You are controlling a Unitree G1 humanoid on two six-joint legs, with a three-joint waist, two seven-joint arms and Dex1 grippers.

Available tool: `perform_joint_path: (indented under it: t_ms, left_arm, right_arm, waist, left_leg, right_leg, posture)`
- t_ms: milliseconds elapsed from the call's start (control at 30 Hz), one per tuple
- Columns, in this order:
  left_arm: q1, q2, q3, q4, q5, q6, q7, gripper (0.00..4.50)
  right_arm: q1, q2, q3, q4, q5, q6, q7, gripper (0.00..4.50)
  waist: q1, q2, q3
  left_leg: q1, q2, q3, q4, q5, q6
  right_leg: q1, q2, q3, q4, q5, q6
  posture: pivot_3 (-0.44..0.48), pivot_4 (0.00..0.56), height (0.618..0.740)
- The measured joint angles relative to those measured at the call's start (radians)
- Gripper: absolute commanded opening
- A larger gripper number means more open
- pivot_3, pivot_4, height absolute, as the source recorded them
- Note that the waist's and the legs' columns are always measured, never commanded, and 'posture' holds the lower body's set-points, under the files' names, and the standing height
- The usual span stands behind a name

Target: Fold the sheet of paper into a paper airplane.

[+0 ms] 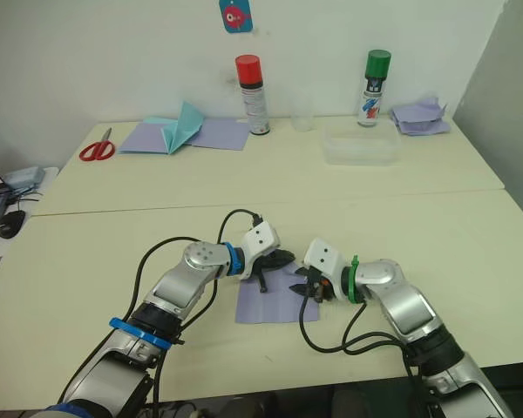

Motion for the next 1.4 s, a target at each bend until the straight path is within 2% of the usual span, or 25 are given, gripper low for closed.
perform_joint_path:
  t_ms: [33, 100, 200, 233, 500, 700, 933, 1200, 1400]
  left_arm:
    - [0.000, 0.000, 0.000, 0.000, 0.001, -0.001, -0.002, 0.00]
    - [0.000, 0.000, 0.000, 0.000, 0.006, -0.003, -0.005, 0.00]
    - [0.000, 0.000, 0.001, -0.001, 0.007, -0.004, -0.007, 0.00]
    - [0.000, 0.000, 0.001, -0.001, 0.007, -0.004, -0.008, 0.00]
    - [0.000, 0.004, 0.001, -0.001, 0.014, -0.012, -0.019, 0.00]
    - [0.000, 0.008, 0.001, -0.001, 0.019, -0.019, -0.028, 0.00]
    - [0.000, 0.008, 0.000, -0.001, 0.024, -0.022, -0.029, 0.00]
    - [-0.005, 0.005, 0.000, 0.011, 0.028, -0.032, -0.033, 0.00]
    - [-0.011, 0.002, -0.001, 0.025, 0.032, -0.044, -0.039, 0.00]
  right_arm:
    - [-0.002, 0.008, -0.013, 0.002, 0.003, 0.008, -0.010, 1.87]
    - [-0.008, 0.042, -0.049, 0.021, 0.012, 0.016, -0.051, 1.31]
    - [-0.011, 0.079, -0.073, 0.053, 0.021, 0.021, -0.092, 0.20]
    - [-0.011, 0.087, -0.076, 0.063, 0.021, 0.023, -0.103, 0.03]
    - [-0.010, 0.125, -0.077, 0.174, 0.004, -0.006, -0.162, 0.03]
    - [-0.002, 0.106, -0.062, 0.165, -0.011, -0.022, -0.155, 0.03]
    - [0.057, 0.034, -0.051, 0.091, -0.016, -0.062, -0.126, 0.03]
    - [0.094, -0.090, 0.022, 0.052, -0.109, -0.275, -0.069, 0.03]
    - [0.102, -0.116, 0.016, 0.040, -0.103, -0.277, -0.038, 0.03]
  waist:
    - [0.000, 0.000, 0.000]
    - [0.000, 0.000, 0.000]
    - [0.000, 0.000, 0.000]
    - [0.000, 0.000, 0.000]
    - [-0.002, 0.000, 0.000]
    - [-0.002, 0.000, 0.000]
    - [-0.002, 0.000, -0.001]
    - [-0.001, -0.001, -0.001]
    - [0.001, -0.001, -0.002]
  left_leg:
    - [0.000, 0.000, 0.000, 0.000, 0.000, 0.000]
    - [0.000, 0.000, 0.000, 0.000, 0.000, 0.000]
    - [0.000, 0.000, 0.000, 0.000, 0.000, 0.000]
    - [0.000, 0.000, 0.000, 0.000, 0.000, 0.000]
    - [0.000, 0.000, 0.000, 0.000, 0.000, 0.000]
    - [0.000, 0.000, 0.000, 0.000, 0.000, 0.000]
    - [0.000, 0.000, 0.000, 0.000, 0.000, 0.000]
    - [0.001, 0.000, 0.000, 0.000, 0.000, 0.000]
    - [0.001, 0.000, 0.000, 0.000, 0.000, 0.000]
  right_leg:
    - [0.000, 0.000, 0.000, 0.000, 0.000, 0.000]
    - [0.000, 0.000, 0.000, 0.000, 0.000, 0.000]
    - [0.000, 0.000, 0.000, 0.000, 0.000, 0.000]
    - [0.000, 0.000, 0.001, 0.000, 0.000, 0.000]
    - [0.000, 0.000, 0.000, 0.000, 0.000, 0.000]
    - [0.000, 0.000, 0.000, 0.000, 0.000, 0.000]
    - [0.000, 0.000, 0.000, 0.000, 0.000, 0.000]
    - [0.001, 0.000, 0.000, 0.000, 0.000, 0.000]
    - [0.001, 0.000, 0.000, 0.000, 0.000, 0.000]
  posture:
    - [0.000, 0.150, 0.740]
    - [0.000, 0.150, 0.740]
    - [0.000, 0.150, 0.740]
    - [0.000, 0.150, 0.740]
    - [0.000, 0.150, 0.740]
    - [0.000, 0.150, 0.740]
    - [0.000, 0.150, 0.740]
    - [0.000, 0.150, 0.740]
    - [0.000, 0.150, 0.740]
